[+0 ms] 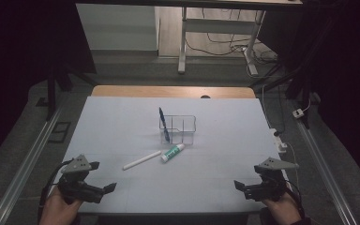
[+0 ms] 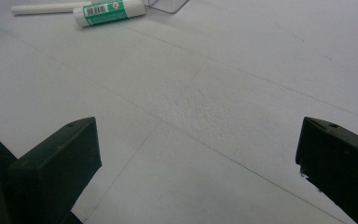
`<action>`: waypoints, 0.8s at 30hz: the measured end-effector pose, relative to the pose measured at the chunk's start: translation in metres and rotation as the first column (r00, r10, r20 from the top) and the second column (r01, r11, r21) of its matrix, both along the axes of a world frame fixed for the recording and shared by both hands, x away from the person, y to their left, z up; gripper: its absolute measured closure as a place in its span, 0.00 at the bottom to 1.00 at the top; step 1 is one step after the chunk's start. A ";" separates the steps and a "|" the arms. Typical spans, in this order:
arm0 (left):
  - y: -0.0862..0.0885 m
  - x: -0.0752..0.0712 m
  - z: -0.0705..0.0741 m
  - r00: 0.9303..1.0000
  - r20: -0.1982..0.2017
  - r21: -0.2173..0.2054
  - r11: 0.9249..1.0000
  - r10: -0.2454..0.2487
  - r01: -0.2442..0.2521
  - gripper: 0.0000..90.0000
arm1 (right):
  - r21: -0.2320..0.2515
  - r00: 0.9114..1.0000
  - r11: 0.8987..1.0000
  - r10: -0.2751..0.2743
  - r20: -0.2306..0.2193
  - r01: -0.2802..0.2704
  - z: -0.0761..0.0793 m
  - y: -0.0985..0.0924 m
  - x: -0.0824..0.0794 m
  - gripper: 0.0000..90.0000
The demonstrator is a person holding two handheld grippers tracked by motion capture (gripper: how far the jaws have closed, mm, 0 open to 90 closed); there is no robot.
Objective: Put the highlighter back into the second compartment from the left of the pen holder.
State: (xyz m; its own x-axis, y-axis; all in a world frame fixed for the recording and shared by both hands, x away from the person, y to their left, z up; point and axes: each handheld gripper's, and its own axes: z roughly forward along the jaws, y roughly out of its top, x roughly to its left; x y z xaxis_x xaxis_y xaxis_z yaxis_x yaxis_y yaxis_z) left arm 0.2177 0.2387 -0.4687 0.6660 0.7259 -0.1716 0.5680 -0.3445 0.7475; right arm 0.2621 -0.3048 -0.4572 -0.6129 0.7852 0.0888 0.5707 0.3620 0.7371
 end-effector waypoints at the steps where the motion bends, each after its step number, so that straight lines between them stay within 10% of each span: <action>1: -0.002 0.003 -0.002 1.000 -0.006 -0.005 1.000 -0.008 0.008 0.00 | 0.004 1.000 1.000 0.001 -0.001 -0.001 0.000 0.000 0.000 0.00; 11: -0.019 0.037 -0.010 0.998 -0.059 -0.009 0.999 -0.036 0.036 0.00 | 0.000 1.000 1.000 0.004 -0.002 -0.004 0.000 0.000 0.000 0.00; 24: -0.049 0.084 -0.018 0.995 -0.075 0.127 0.989 -0.063 0.073 0.00 | -0.007 1.000 1.000 0.015 -0.006 -0.015 -0.001 0.001 0.001 0.00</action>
